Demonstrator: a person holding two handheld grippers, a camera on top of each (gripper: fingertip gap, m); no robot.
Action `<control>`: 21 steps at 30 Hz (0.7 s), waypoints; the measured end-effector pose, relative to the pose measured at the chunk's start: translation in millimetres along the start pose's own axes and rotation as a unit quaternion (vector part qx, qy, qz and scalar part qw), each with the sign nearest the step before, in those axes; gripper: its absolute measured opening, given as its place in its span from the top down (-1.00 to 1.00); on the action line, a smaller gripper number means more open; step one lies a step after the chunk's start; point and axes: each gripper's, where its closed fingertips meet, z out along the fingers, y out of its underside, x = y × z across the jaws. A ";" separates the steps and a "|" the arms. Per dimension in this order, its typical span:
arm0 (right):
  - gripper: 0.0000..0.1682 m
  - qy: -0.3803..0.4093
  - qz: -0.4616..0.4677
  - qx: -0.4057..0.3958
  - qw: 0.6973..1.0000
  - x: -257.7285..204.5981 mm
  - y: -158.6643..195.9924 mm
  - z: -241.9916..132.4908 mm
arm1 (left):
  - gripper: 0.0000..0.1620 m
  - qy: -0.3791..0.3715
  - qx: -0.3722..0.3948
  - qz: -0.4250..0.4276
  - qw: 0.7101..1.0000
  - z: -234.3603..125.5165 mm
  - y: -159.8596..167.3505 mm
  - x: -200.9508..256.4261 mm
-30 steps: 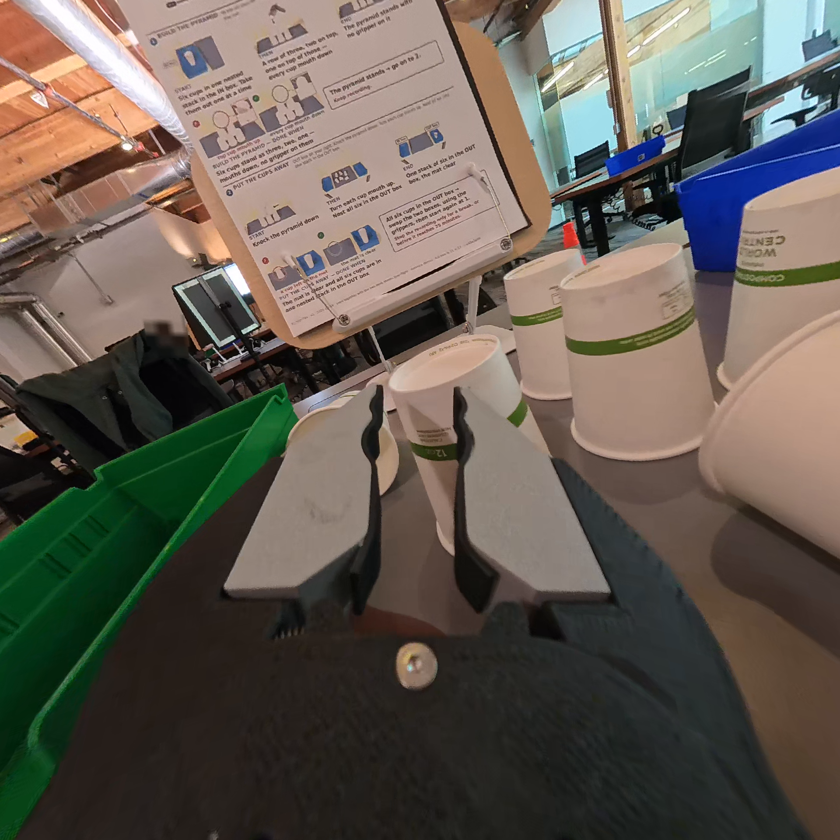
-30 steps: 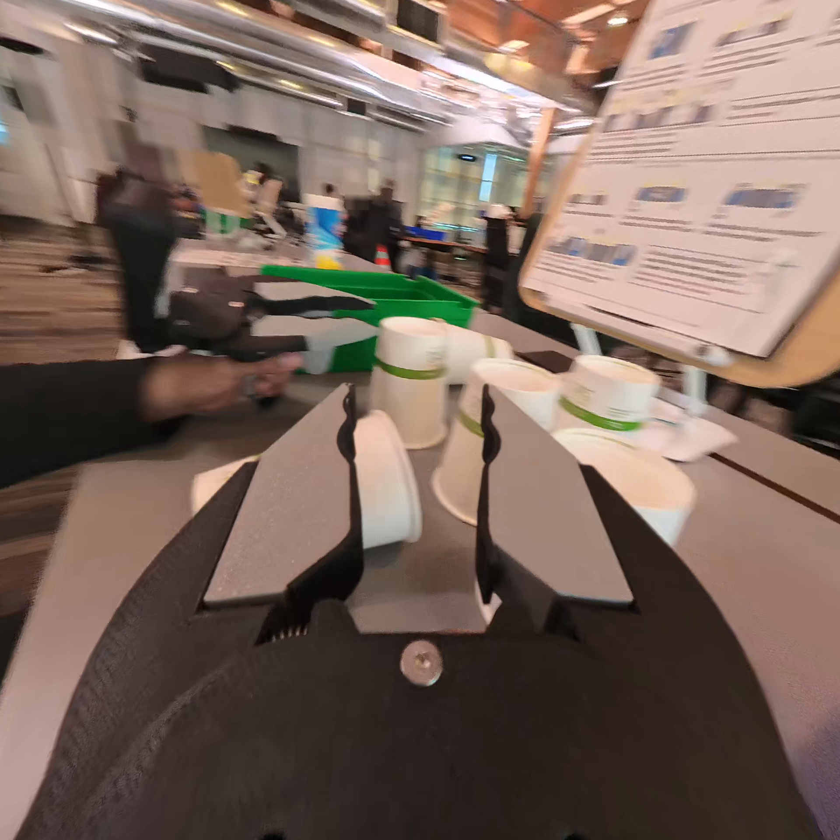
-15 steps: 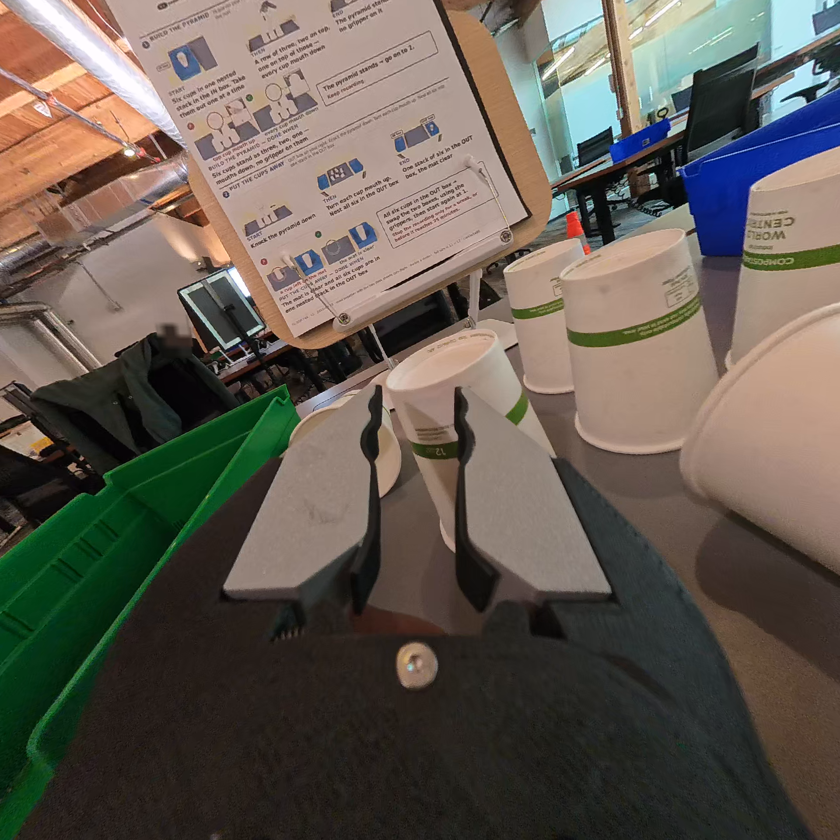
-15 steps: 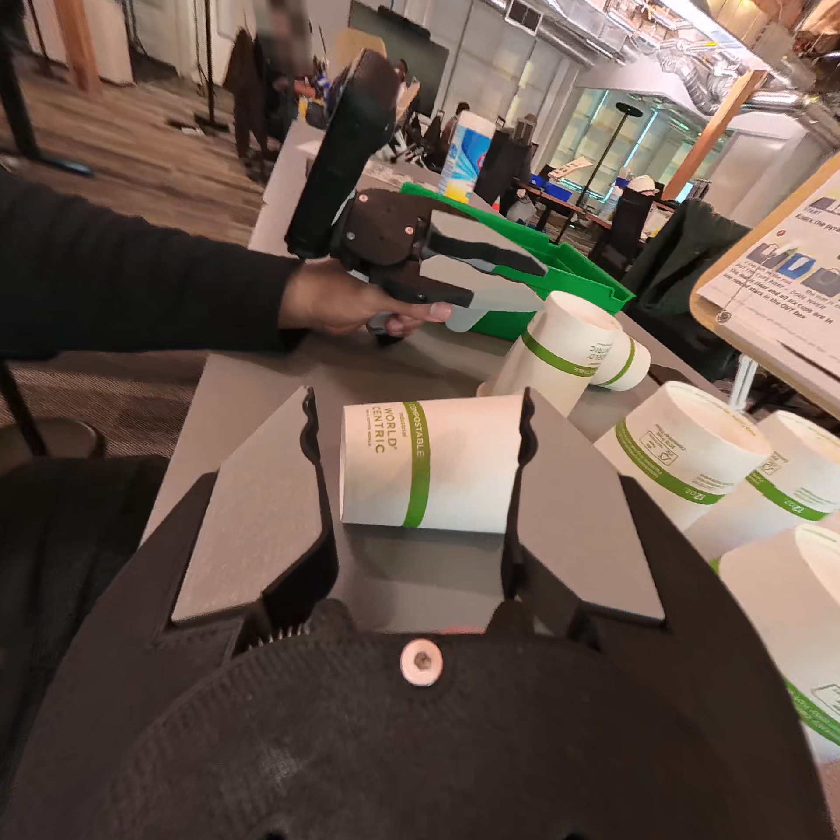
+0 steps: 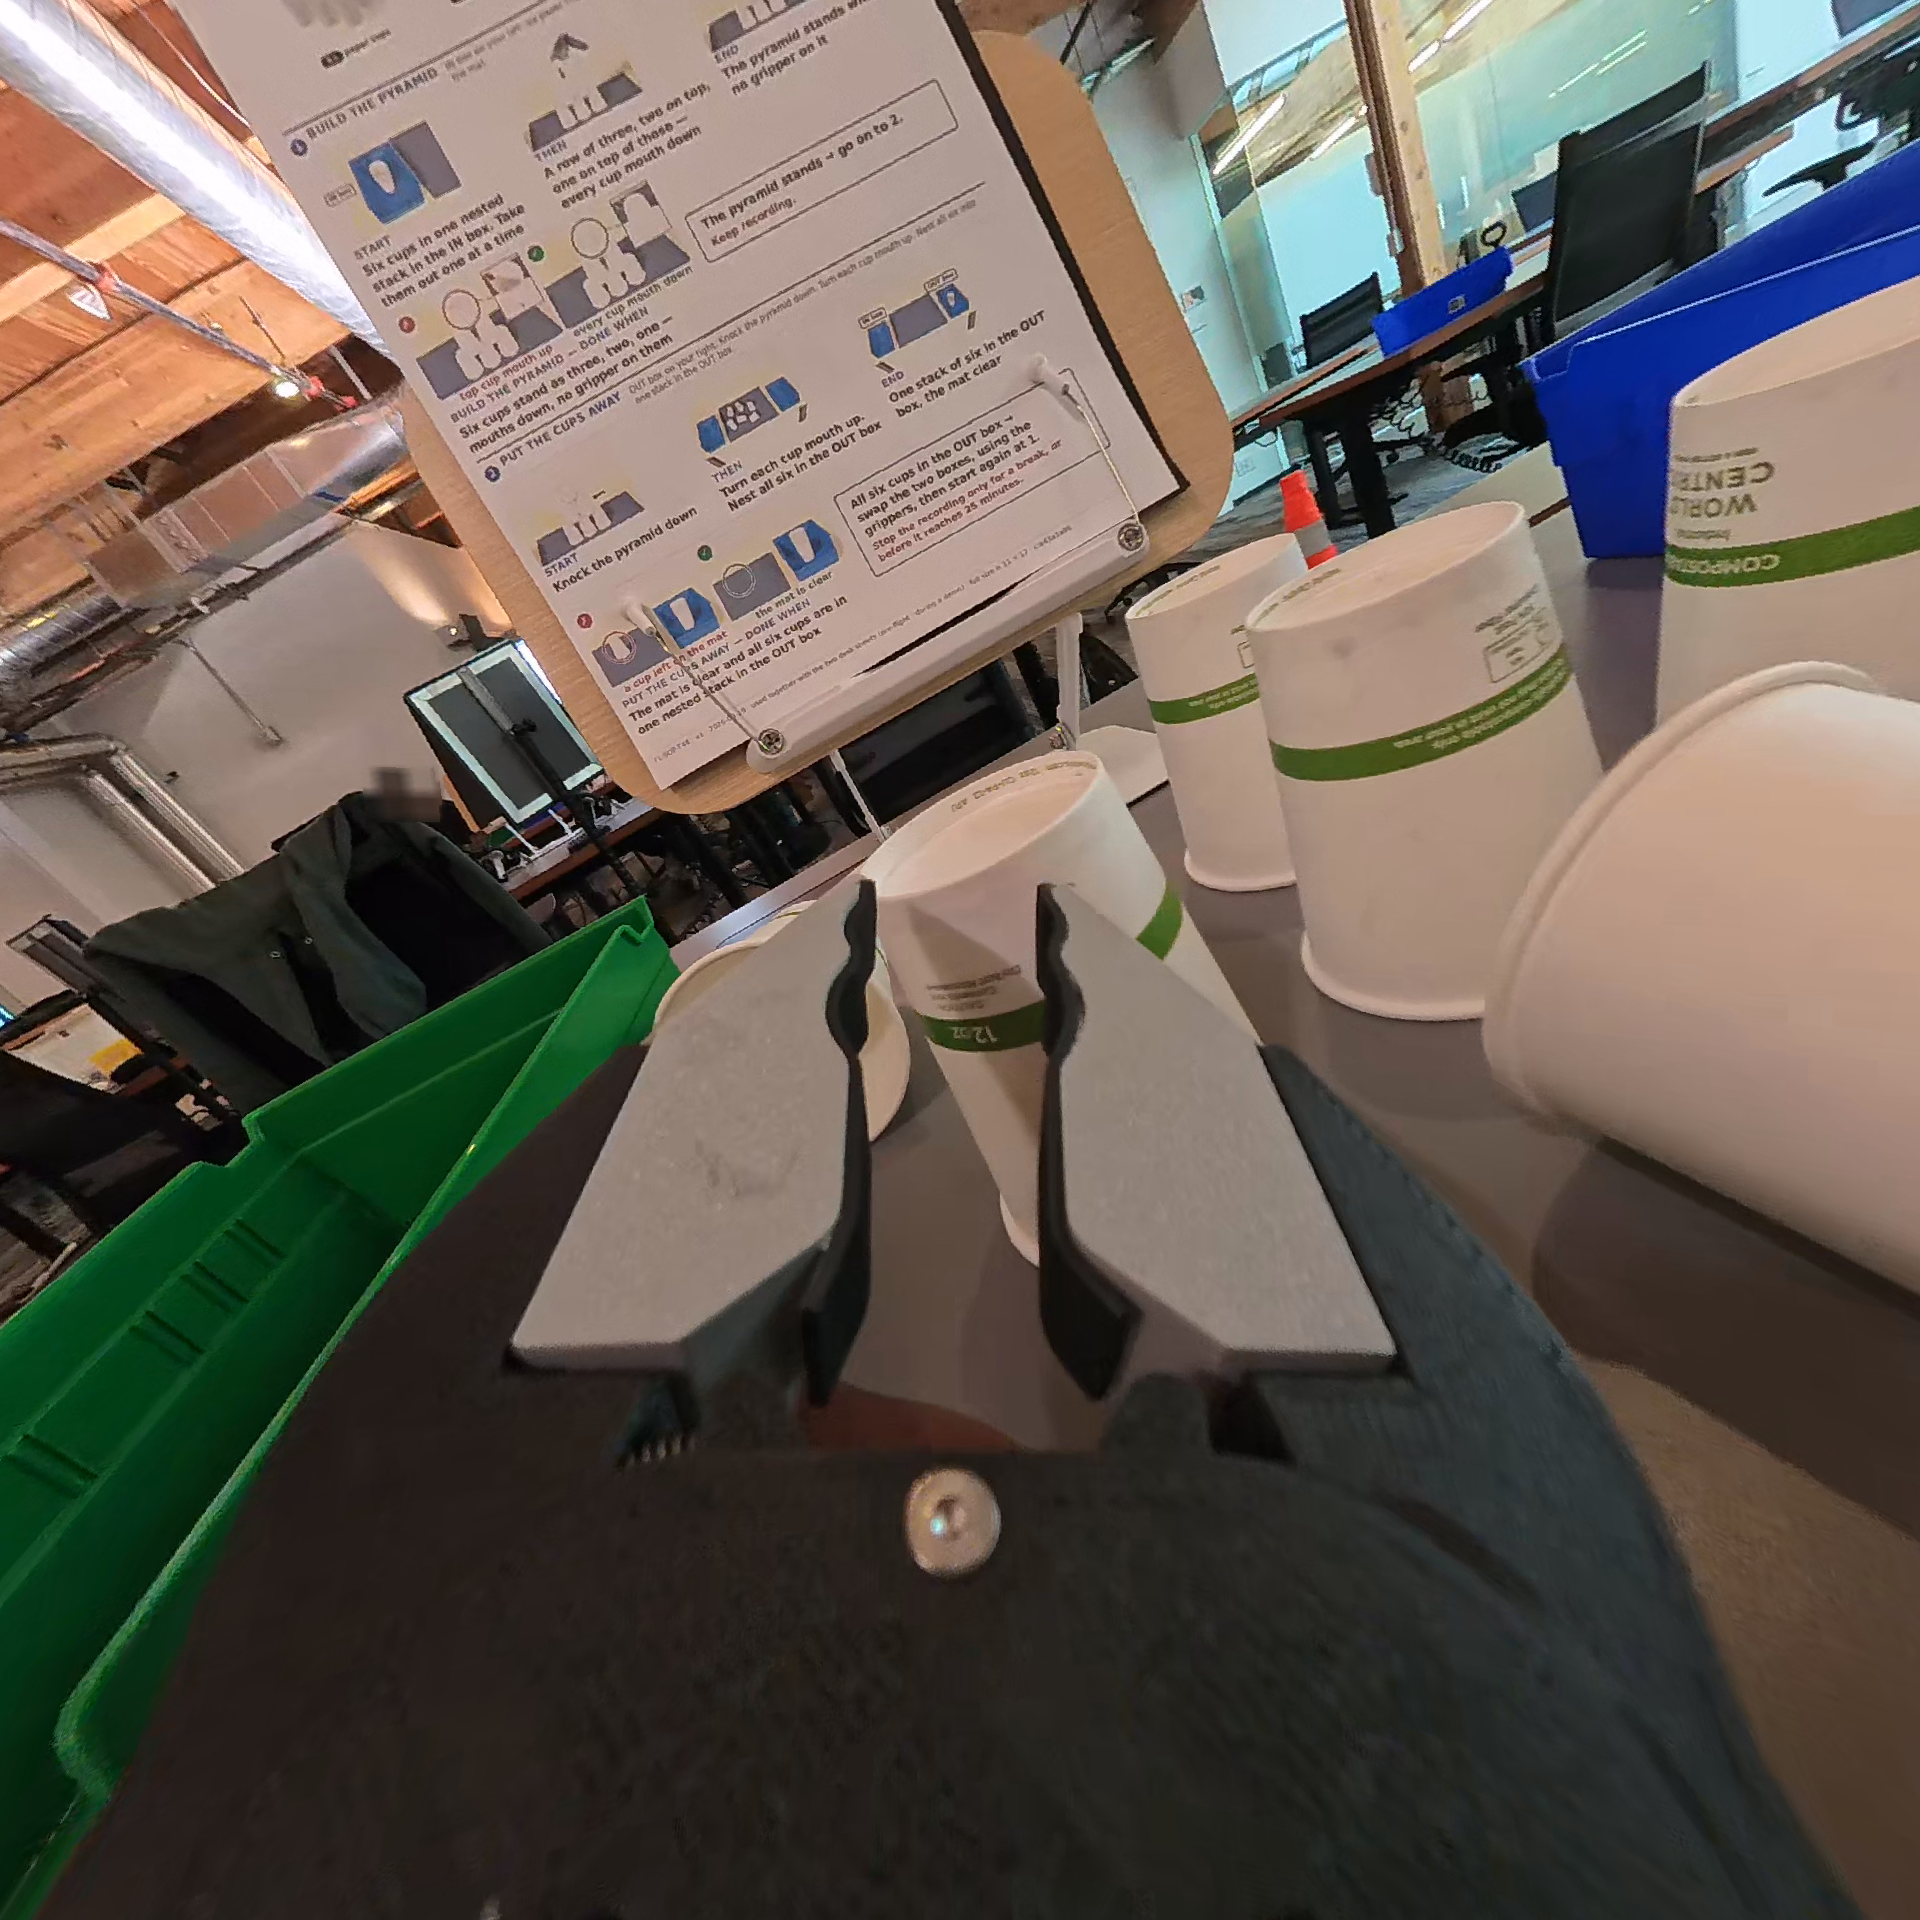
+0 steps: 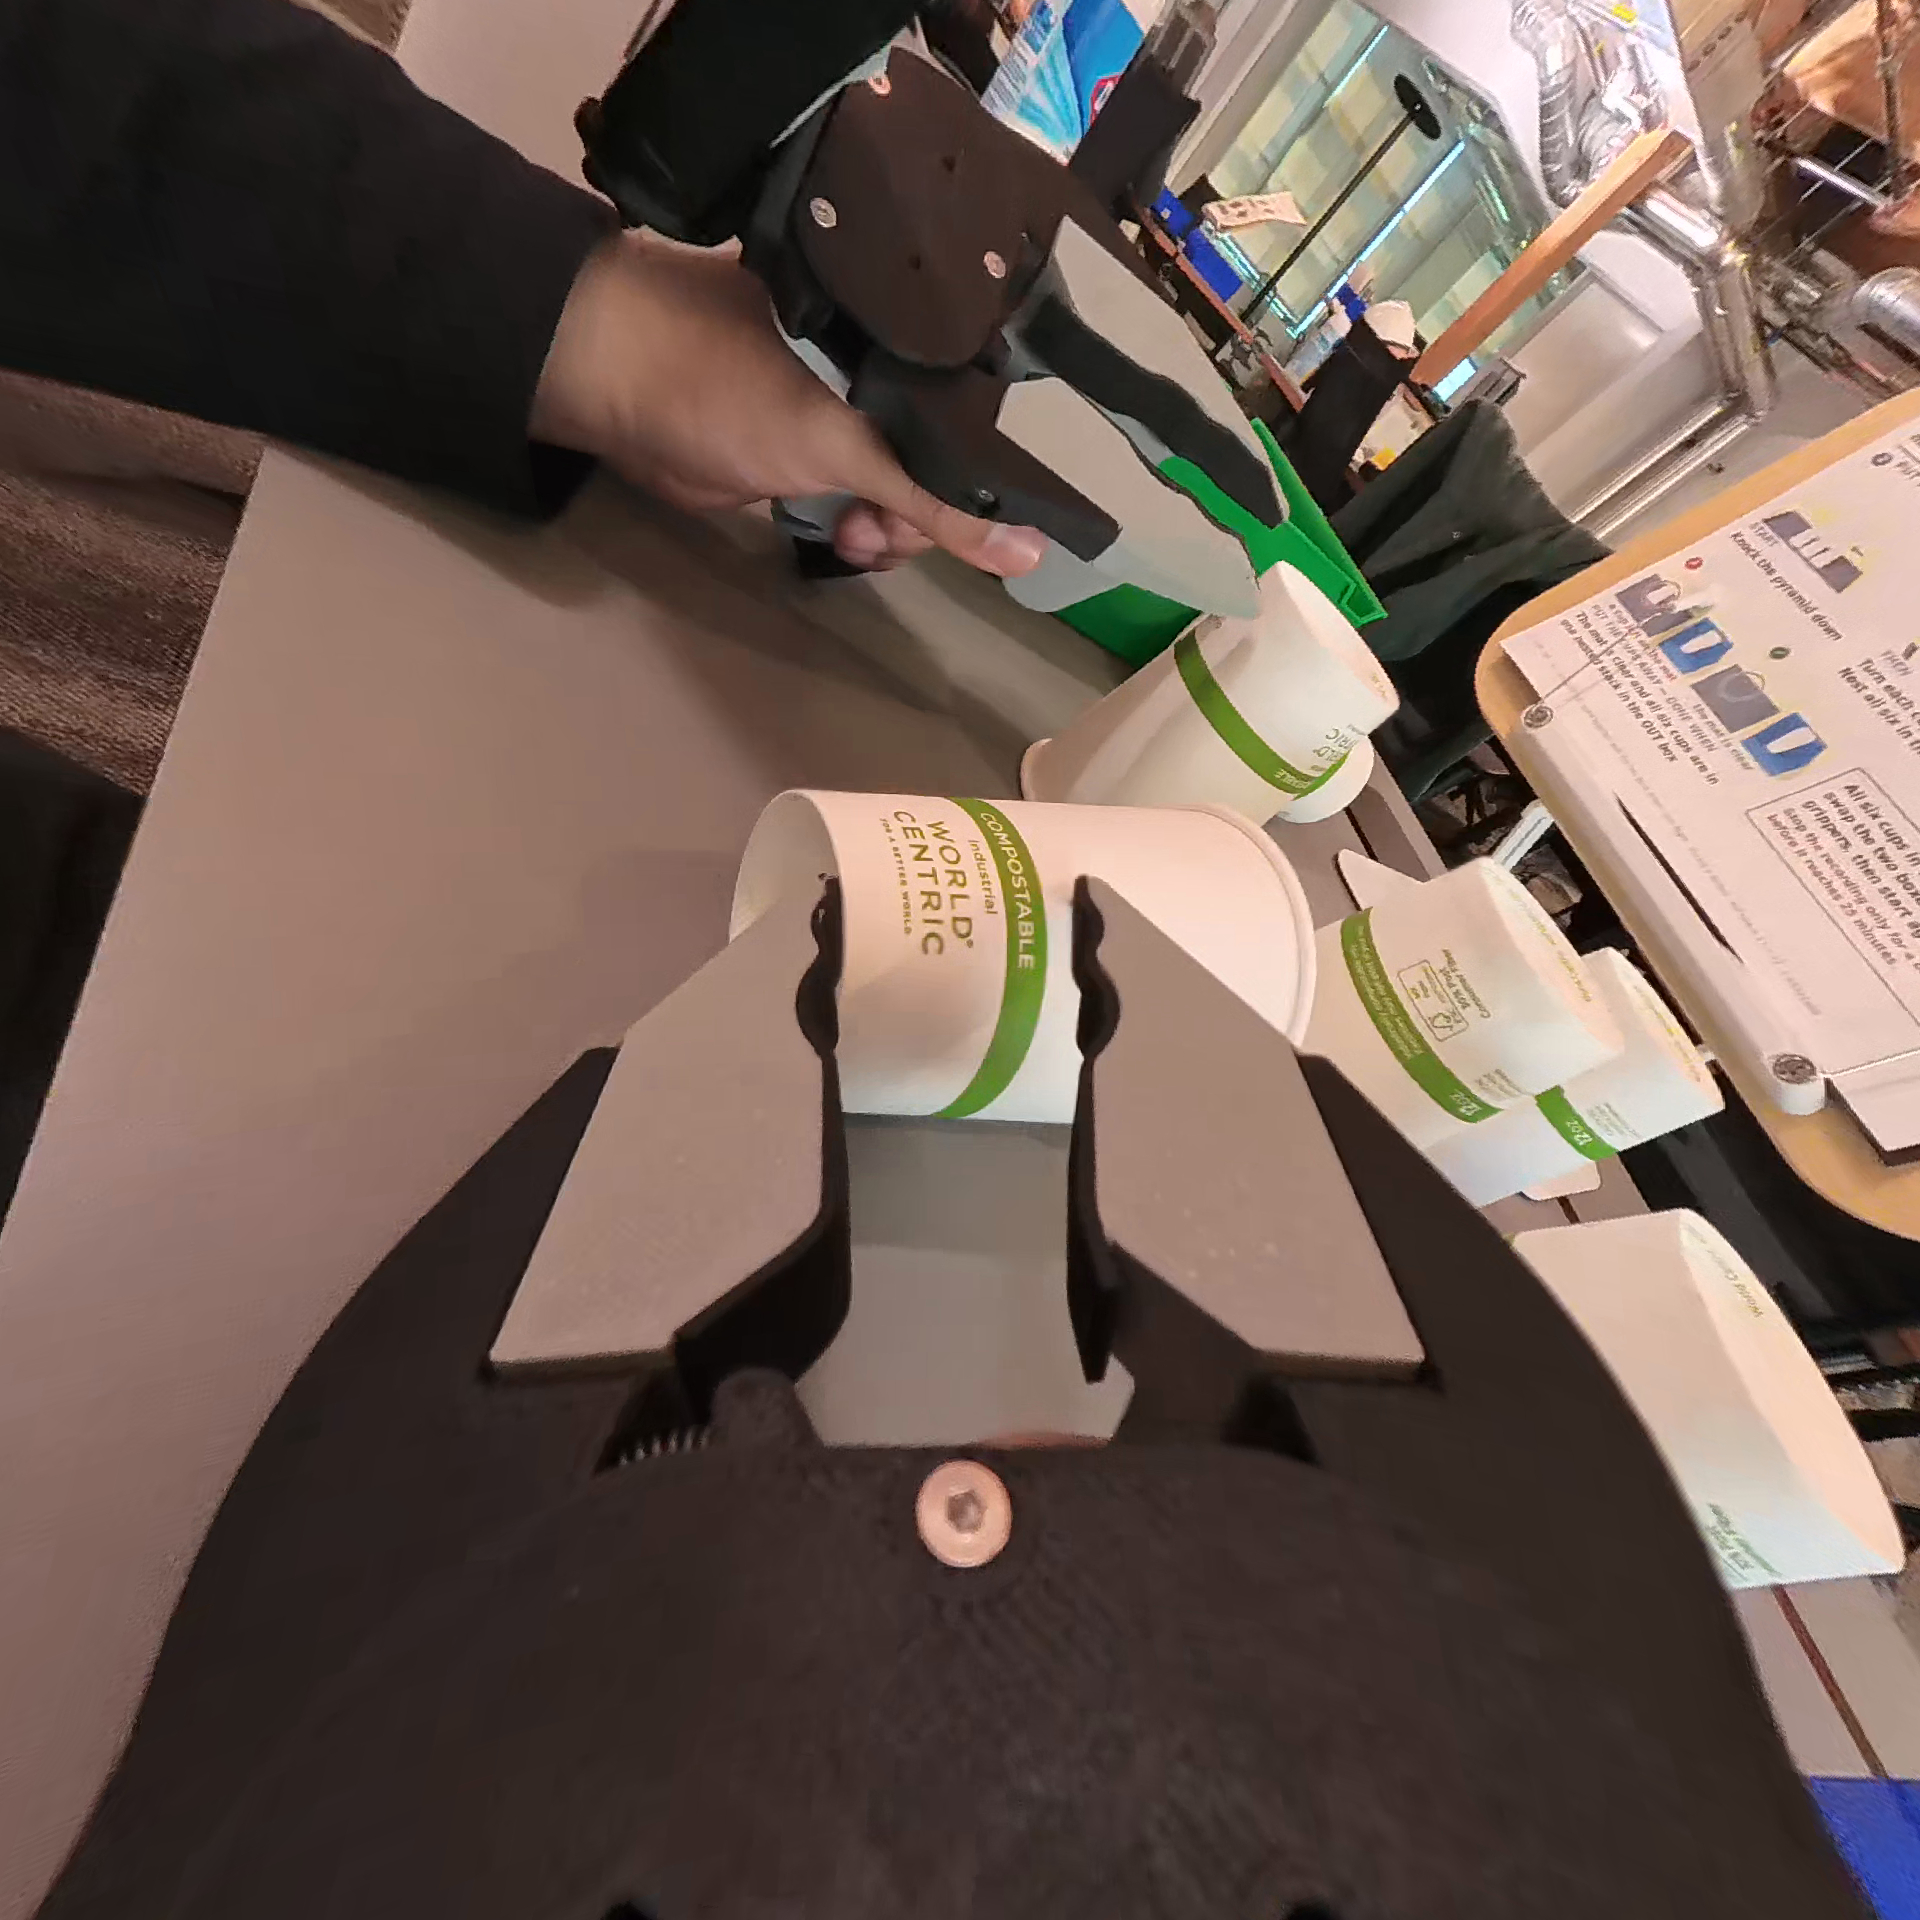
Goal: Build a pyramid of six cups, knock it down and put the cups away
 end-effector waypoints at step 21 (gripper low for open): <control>1.00 0.076 0.088 0.026 0.993 48.5 -2.5 -19.5 | 0.70 -0.002 -0.007 0.000 1.000 -1.0 1.9 -0.8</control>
